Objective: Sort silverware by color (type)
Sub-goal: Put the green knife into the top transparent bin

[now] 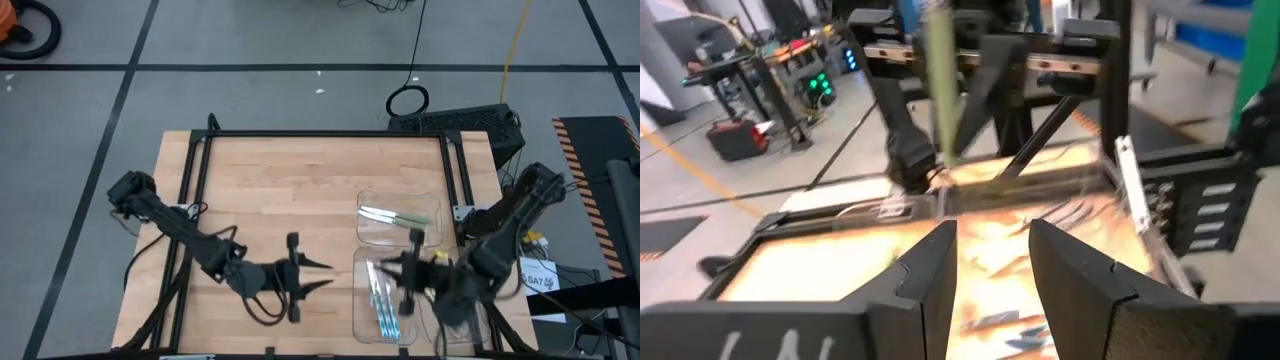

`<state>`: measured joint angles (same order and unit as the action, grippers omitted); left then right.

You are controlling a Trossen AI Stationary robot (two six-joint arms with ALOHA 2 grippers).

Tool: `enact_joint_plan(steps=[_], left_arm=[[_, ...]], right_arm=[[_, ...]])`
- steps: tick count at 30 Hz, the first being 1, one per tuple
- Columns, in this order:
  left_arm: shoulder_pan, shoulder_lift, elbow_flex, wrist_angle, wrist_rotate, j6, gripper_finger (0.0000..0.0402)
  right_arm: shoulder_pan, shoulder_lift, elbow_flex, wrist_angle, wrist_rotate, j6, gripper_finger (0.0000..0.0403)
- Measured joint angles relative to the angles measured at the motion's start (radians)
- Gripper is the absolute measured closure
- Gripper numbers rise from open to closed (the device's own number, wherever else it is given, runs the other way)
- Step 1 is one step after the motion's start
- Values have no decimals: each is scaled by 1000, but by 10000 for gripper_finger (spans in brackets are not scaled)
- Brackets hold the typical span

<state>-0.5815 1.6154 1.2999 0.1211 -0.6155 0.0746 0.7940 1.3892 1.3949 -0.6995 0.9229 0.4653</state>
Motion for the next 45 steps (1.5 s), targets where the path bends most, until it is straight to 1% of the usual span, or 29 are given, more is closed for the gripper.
enact_joint_plan(steps=[4,9,11,14,16,19,25,29,32,36,41,45], left_arm=[[25,-57,0,-137,0,-39,266],[53,-80,1,-345,1,-172,266],[55,-79,1,-443,0,-243,266],[60,-58,1,-544,2,-336,266],[64,-47,0,-580,3,-350,266],[66,-46,0,-581,1,-349,266],[66,-45,0,-581,3,-347,266],[65,-45,0,-582,3,-351,266],[65,-45,0,-583,3,-359,266],[66,-45,0,-583,3,-367,266],[65,-45,0,-583,3,-369,266],[65,-45,0,-583,3,-371,266]], right_arm=[[-105,-72,0,-251,-110,143,378],[-261,-114,0,-564,-283,321,378],[-319,-113,0,-661,-352,361,378],[-387,-94,0,-742,-423,356,378],[-421,-81,-1,-758,-471,325,378],[-453,-65,-1,-757,-528,279,378],[-473,-33,-15,-800,-580,216,374],[-473,-37,-82,-800,-598,171,376],[-473,-46,-146,-802,-632,166,373],[-473,-45,-229,-802,-669,180,373],[-474,-45,-323,-793,-672,221,372],[-475,-45,-396,-750,-704,231,372]])
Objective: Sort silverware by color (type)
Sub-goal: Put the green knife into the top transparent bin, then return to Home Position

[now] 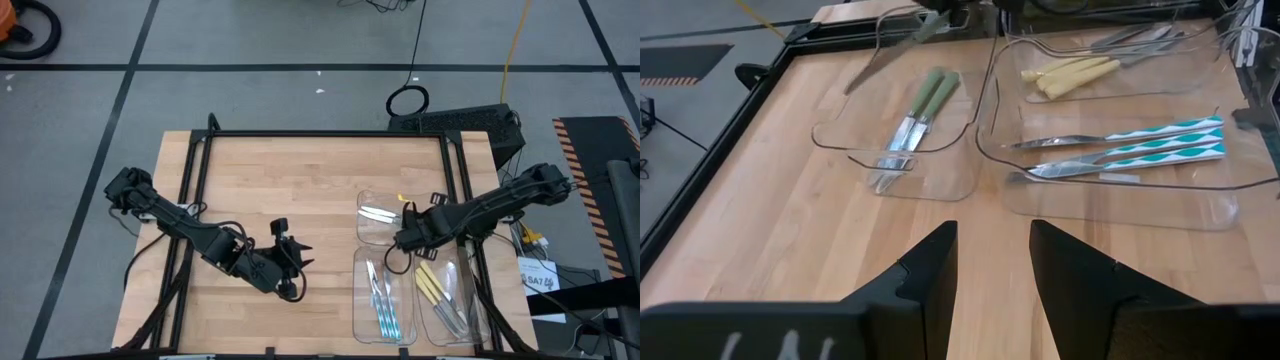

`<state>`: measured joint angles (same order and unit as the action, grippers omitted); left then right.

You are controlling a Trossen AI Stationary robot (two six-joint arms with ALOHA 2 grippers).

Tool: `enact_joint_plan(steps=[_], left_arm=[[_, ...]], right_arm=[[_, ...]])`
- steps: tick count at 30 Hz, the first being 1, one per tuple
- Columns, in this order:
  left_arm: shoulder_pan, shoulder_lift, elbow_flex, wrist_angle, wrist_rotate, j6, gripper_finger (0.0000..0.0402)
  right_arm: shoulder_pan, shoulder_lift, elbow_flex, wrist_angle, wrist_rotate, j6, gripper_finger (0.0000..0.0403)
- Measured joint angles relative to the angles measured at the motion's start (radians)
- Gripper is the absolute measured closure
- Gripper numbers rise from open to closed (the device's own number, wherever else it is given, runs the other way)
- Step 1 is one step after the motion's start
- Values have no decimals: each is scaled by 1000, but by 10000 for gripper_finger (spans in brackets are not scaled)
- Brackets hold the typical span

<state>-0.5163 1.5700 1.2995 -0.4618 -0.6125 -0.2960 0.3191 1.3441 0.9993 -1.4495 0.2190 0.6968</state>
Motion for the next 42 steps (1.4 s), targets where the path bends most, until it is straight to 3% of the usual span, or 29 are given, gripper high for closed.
enact_joint_plan(steps=[20,34,39,42], left_arm=[[1,0,0,2,0,-4,266],[7,1,0,2,0,-5,266],[23,2,0,27,0,53,266],[10,-1,-37,233,-3,216,267]], right_arm=[[-26,0,-99,91,-11,-2,365],[-25,0,-63,82,21,25,281],[11,0,28,90,113,32,274],[72,-10,87,120,230,30,277]])
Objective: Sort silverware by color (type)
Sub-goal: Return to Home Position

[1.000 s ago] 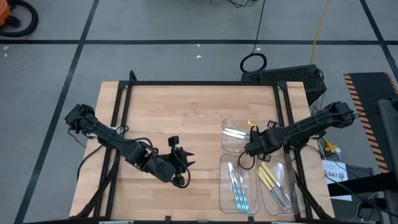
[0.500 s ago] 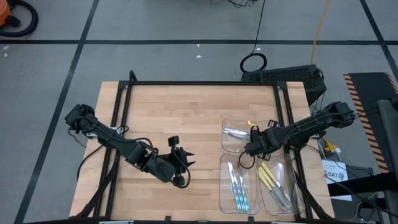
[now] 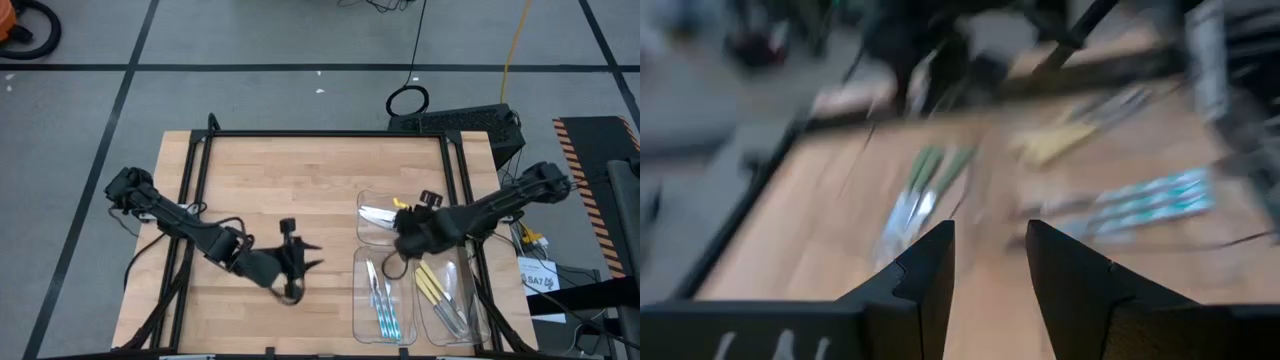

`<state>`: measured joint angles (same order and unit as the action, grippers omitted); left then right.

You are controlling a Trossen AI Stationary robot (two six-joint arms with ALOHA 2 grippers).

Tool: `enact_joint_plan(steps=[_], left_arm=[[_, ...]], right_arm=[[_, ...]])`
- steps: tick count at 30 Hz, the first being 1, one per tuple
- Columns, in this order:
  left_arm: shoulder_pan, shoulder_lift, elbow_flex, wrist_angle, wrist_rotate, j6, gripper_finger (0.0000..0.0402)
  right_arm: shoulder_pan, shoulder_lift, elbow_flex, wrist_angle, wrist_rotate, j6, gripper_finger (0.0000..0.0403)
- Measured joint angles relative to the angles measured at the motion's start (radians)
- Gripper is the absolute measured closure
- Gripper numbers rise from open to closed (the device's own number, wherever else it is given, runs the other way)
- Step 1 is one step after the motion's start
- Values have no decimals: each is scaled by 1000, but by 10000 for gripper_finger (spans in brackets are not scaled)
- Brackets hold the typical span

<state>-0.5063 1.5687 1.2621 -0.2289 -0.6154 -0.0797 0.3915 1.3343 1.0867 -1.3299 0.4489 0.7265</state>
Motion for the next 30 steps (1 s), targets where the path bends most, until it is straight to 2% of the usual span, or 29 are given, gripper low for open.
enact_joint_plan(steps=[4,7,10,15,20,24,30], left_arm=[[-25,-59,-70,205,14,158,297],[-6,-112,-154,230,4,210,339],[18,-161,-256,331,64,296,384],[39,-249,-419,562,85,366,394],[61,-266,-414,513,-8,251,394],[88,-257,-401,396,-15,233,395],[115,-260,-398,375,-16,189,395]], right_arm=[[111,-58,19,99,180,-40,284],[189,-103,19,156,307,-77,293],[263,-144,19,203,408,-113,307],[358,-206,-69,376,569,-228,338],[397,-240,-266,608,599,-350,361],[396,-264,-408,808,598,-431,374],[396,-338,-578,999,595,-514,393]])
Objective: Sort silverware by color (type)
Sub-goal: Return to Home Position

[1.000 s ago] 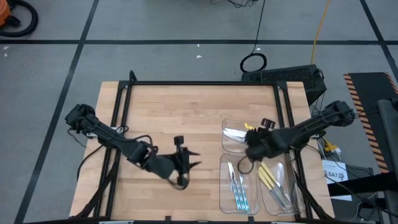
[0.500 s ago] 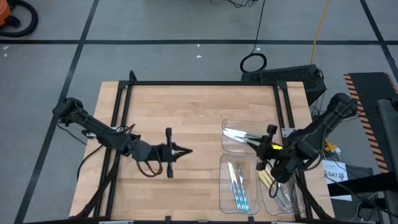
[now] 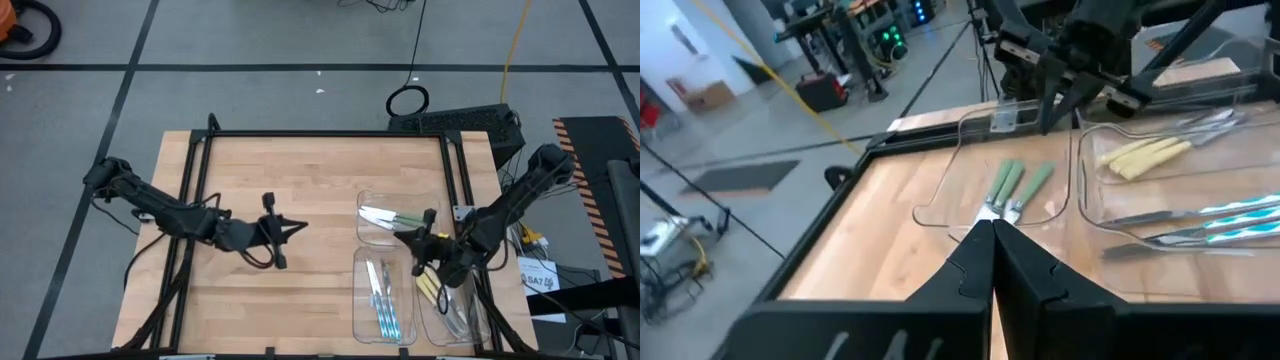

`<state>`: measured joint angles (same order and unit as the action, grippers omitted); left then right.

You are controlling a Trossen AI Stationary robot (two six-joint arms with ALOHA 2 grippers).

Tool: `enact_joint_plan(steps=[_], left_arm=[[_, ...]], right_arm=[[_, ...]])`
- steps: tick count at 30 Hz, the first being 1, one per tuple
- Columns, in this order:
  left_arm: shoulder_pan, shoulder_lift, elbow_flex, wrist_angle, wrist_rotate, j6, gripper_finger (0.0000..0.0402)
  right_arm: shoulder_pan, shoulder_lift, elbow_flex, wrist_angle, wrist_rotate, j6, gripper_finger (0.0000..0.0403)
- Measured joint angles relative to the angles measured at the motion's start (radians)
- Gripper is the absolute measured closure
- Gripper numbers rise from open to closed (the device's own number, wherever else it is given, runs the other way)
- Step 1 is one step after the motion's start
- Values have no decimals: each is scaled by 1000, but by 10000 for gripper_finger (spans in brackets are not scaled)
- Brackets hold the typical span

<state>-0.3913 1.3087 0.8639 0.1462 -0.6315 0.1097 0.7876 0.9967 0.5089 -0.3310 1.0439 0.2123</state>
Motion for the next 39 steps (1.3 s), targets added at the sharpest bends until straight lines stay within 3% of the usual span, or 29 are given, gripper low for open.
enact_joint_plan(steps=[4,8,11,15,21,31,35,39], left_arm=[[35,14,0,4,3,-91,395],[72,44,2,20,8,-158,395],[88,94,-2,15,53,-140,396],[101,168,-1,125,79,-87,396],[106,213,-18,202,120,-5,396],[130,211,-329,625,162,-44,396],[104,211,-385,707,163,-13,396],[97,212,-421,701,165,-15,396]], right_arm=[[0,-76,-87,62,-3,-16,401],[0,-162,-152,141,-79,-70,401],[0,-212,-194,236,-128,-149,402],[-8,-265,-237,362,-190,-268,402],[-34,-323,-244,383,-315,-328,401],[-80,-345,-244,388,-409,-346,401],[-96,-345,-248,407,-497,-346,401],[-109,-345,-305,559,-546,-405,401]])
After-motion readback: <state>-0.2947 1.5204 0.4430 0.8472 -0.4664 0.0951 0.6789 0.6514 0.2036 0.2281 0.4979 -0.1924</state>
